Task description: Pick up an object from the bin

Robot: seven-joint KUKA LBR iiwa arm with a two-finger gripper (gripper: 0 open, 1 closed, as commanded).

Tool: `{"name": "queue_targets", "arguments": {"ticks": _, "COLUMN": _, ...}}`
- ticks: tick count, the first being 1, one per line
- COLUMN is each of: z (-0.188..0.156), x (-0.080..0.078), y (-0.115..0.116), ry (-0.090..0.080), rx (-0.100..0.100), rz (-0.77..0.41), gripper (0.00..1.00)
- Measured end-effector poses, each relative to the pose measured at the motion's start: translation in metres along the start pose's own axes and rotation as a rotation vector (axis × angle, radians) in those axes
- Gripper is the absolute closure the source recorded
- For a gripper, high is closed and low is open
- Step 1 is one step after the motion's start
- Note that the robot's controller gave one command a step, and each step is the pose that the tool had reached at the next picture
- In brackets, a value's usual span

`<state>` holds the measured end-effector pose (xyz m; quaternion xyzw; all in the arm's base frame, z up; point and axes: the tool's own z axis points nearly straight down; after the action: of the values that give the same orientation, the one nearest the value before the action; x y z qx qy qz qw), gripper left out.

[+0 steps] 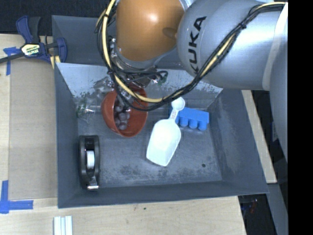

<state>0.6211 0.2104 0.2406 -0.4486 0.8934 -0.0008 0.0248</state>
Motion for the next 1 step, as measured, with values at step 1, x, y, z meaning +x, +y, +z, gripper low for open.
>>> {"name": "queue_targets", "arguments": {"ticks": 1, "z": -0.0346, "x": 0.0286, "y": -0.0242, "ry": 0.001, "rx": -0.001, "rz": 0.129, "gripper": 1.00}}
